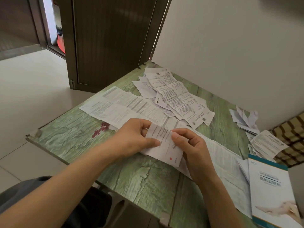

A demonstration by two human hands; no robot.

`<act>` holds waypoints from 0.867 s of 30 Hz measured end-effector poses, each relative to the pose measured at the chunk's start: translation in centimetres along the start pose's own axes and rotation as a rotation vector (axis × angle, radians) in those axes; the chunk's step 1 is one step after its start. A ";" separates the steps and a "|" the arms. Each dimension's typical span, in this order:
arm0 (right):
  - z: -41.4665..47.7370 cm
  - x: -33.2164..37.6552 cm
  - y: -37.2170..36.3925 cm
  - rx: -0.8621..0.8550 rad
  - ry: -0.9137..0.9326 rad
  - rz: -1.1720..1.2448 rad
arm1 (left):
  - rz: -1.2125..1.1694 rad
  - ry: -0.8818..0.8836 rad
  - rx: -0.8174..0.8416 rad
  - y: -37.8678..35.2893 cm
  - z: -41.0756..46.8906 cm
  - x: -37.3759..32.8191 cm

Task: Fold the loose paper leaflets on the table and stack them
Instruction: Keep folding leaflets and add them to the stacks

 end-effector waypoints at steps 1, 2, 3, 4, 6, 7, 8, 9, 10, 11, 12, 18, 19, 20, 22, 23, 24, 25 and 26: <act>0.0 0.2 0.2 -0.024 0.021 -0.025 | 0.009 -0.009 0.006 -0.3 0.0 0.0; 0.1 0.3 0.5 -0.054 0.043 -0.049 | 0.006 -0.026 -0.004 -0.4 0.0 -0.1; 0.1 0.4 0.6 -0.075 0.064 -0.070 | -0.007 -0.042 -0.025 -0.5 0.0 -0.3; 0.0 0.5 0.7 -0.086 0.080 -0.088 | -0.014 -0.060 -0.050 -0.6 0.0 -0.5; -0.1 0.7 0.8 -0.097 0.106 -0.116 | 0.028 -0.084 -0.106 -0.6 0.3 -0.5; 0.0 0.8 0.8 -0.101 0.114 -0.132 | 0.060 -0.090 -0.131 -0.5 0.4 -0.5; 0.0 0.8 1.1 -0.114 0.121 -0.150 | 0.082 -0.098 -0.148 -0.5 0.6 -0.6; 0.1 0.9 1.2 -0.126 0.129 -0.170 | 0.102 -0.108 -0.161 -0.4 0.8 -0.8; 0.2 0.9 1.4 -0.136 0.132 -0.185 | 0.126 -0.117 -0.168 -0.5 1.0 -1.0; 0.2 1.0 1.6 -0.144 0.136 -0.196 | 0.146 -0.126 -0.172 -0.6 1.1 -1.3; 0.2 1.1 1.7 -0.151 0.140 -0.205 | 0.164 -0.134 -0.180 -0.6 1.2 -1.5; -0.2 1.8 3.9 -0.224 0.160 -0.109 | 0.187 -0.125 -0.259 0.7 1.5 -2.1; -0.3 1.6 4.1 -0.230 0.160 -0.101 | 0.186 -0.125 -0.257 0.5 1.5 -2.1; -0.4 1.8 4.2 -0.239 0.168 -0.097 | 0.186 -0.125 -0.255 0.4 1.4 -2.3; -0.5 1.9 4.6 -0.278 0.177 -0.100 | 0.158 -0.116 -0.230 -0.4 1.3 -2.4; -0.5 2.0 5.0 -0.312 0.176 -0.097 | 0.131 -0.108 -0.209 -0.8 1.2 -2.4; -0.6 1.9 5.6 -0.350 0.169 -0.079 | 0.096 -0.094 -0.188 -1.2 1.1 -2.3; -0.9 2.0 6.3 -0.390 0.165 -0.055 | 0.066 -0.083 -0.170 -1.6 1.1 -2.4; -1.0 2.1 6.9 -0.422 0.156 -0.041 | 0.044 -0.071 -0.158 -2.0 1.1 -2.4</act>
Point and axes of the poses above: each hand's wrist, its own z-axis towards the middle knuckle, its own y-axis out of the back of the hand, x = y × z, the point moved 9 cm from there along z, towards the middle knuckle, and after that the axes turned 13 degrees about -y, right-handed, at the moved point
